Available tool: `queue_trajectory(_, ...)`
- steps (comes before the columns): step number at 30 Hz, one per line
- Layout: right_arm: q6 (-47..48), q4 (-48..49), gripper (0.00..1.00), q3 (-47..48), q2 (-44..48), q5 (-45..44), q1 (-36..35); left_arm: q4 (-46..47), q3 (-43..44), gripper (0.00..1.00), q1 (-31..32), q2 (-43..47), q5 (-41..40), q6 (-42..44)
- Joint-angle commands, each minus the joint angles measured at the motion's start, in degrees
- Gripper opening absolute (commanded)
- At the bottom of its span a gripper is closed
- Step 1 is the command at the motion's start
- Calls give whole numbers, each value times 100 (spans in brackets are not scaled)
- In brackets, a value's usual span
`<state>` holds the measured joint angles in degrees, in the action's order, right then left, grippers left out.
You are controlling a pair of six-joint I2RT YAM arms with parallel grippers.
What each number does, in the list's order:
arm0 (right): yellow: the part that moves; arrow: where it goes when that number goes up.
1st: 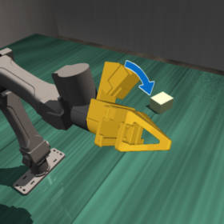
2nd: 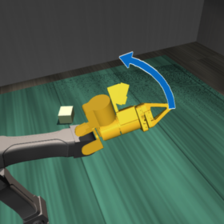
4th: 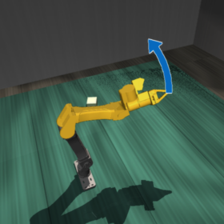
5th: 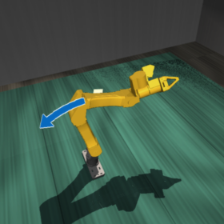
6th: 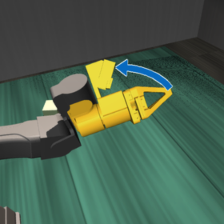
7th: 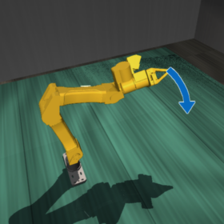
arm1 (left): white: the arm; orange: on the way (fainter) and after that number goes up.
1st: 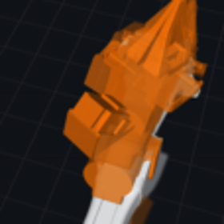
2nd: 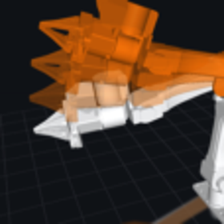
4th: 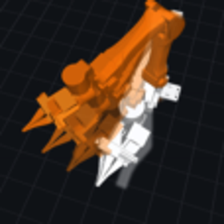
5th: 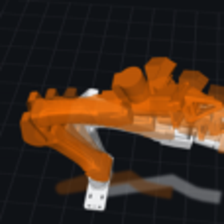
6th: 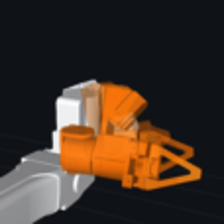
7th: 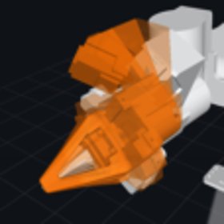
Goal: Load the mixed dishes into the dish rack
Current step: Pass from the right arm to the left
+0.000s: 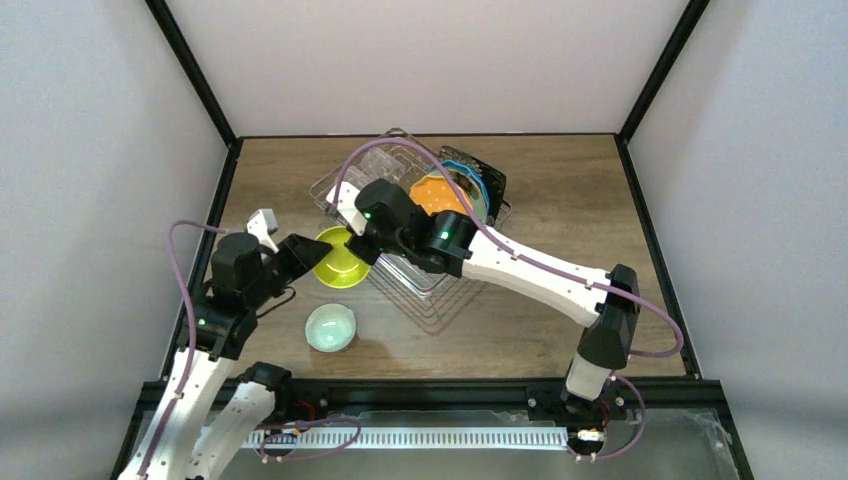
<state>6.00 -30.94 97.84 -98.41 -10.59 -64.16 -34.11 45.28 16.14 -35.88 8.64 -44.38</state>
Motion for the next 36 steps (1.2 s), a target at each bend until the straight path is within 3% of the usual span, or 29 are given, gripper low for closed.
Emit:
queue_trajectory(1, -44, -20, 1, 373, -113, 148, 33, 213, -150, 85, -18, 3, 173, 245)
queue_trajectory(6, -46, -101, 1, 472, -182, 251, 83, 397, -296, 78, -19, 49, 194, 281)
queue_trajectory(14, -46, -236, 1, 565, -243, 359, 174, 589, -406, 36, -22, 74, 25, 255)
queue_trajectory(16, -46, -251, 1, 565, -249, 375, 184, 589, -390, 33, -16, 86, -62, 259)
queue_trajectory(23, -29, -324, 1, 560, -286, 391, 202, 597, -384, 6, -18, 85, -264, 216)
queue_trajectory(28, -44, -339, 2, 551, -243, 264, 210, 608, -397, 3, -18, 91, -345, 101)
queue_trajectory(36, -100, -359, 63, 544, -207, 44, 240, 696, -634, 3, -18, 185, -390, -325)
